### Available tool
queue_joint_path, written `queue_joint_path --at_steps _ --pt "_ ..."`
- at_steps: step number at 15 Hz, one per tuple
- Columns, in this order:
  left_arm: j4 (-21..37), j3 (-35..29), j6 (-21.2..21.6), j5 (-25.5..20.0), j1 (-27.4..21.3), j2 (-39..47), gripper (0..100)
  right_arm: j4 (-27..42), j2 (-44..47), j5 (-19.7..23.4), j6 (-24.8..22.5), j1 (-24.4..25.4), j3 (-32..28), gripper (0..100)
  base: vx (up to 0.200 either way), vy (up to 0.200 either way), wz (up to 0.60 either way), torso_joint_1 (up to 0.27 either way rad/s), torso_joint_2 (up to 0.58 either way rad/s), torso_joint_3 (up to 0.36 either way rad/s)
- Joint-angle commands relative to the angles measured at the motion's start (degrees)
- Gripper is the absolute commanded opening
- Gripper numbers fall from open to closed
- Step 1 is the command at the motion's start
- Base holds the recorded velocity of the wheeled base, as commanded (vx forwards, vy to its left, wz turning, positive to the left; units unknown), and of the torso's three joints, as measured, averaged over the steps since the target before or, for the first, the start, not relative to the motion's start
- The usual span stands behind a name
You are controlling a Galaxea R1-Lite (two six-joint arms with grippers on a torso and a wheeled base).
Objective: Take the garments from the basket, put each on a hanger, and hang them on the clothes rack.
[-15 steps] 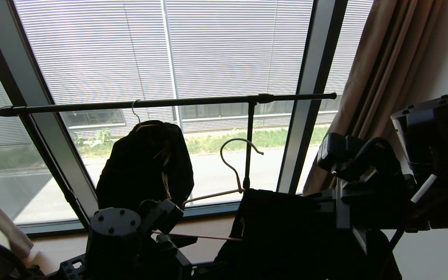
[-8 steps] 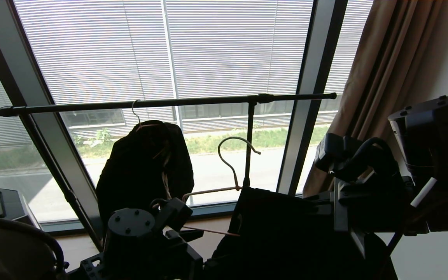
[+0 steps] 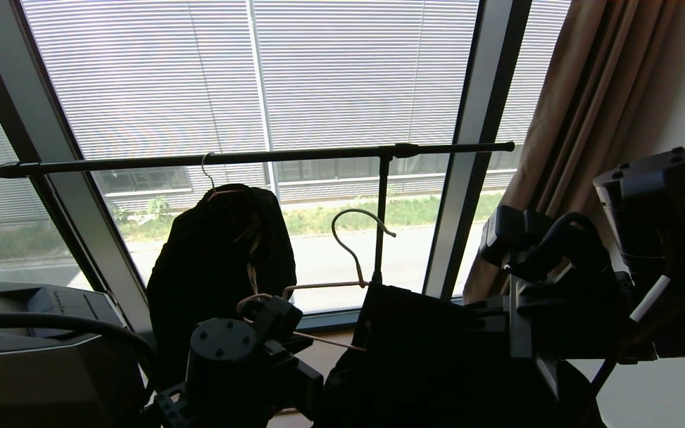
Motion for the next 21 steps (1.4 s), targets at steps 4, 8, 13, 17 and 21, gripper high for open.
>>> queue_joint_path --at_steps 4,8,13,17,21 --pt "-0.3 -0.7 0.1 3.0 0.0 2.3 100 0.0 -0.3 0.1 0.1 0.3 0.1 0 0.000 0.000 0.00 0.000 0.00 0.000" --pt "-0.3 -1.1 0.2 6.7 0.0 3.1 100 0.0 -0.5 0.2 0.1 0.3 0.1 0 0.000 0.000 0.00 0.000 0.00 0.000" --pt "-6.0 2.3 0.3 6.9 0.5 2.7 0 -1.9 -0.7 0.2 0.4 -1.1 0.1 0 0.000 0.000 0.00 0.000 0.00 0.000" --pt "-7.5 4.2 0.3 6.8 3.2 0.1 0 -2.0 -0.1 2.7 0.4 -3.7 -0.1 0 0.000 0.000 0.00 0.000 0.00 0.000" --pt "-7.5 5.0 0.4 6.6 3.1 -0.8 0 -2.0 1.0 2.6 0.4 -3.9 -0.3 0 0.000 0.000 0.00 0.000 0.00 0.000"
